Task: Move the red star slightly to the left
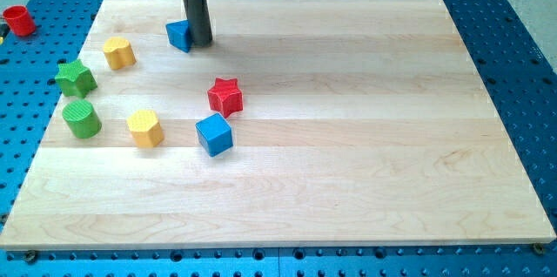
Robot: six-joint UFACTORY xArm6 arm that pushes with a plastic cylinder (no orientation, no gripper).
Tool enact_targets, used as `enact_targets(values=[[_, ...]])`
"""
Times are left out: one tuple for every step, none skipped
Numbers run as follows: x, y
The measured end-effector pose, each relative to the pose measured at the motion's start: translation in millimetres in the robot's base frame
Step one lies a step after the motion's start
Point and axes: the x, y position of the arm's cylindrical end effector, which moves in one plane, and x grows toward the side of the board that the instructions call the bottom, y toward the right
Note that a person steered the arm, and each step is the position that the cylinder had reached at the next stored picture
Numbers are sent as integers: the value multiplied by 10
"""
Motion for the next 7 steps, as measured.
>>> enact_targets(values=[[0, -149], [0, -170], [311, 42], [331, 86], [397, 161], [510, 392], [528, 528]])
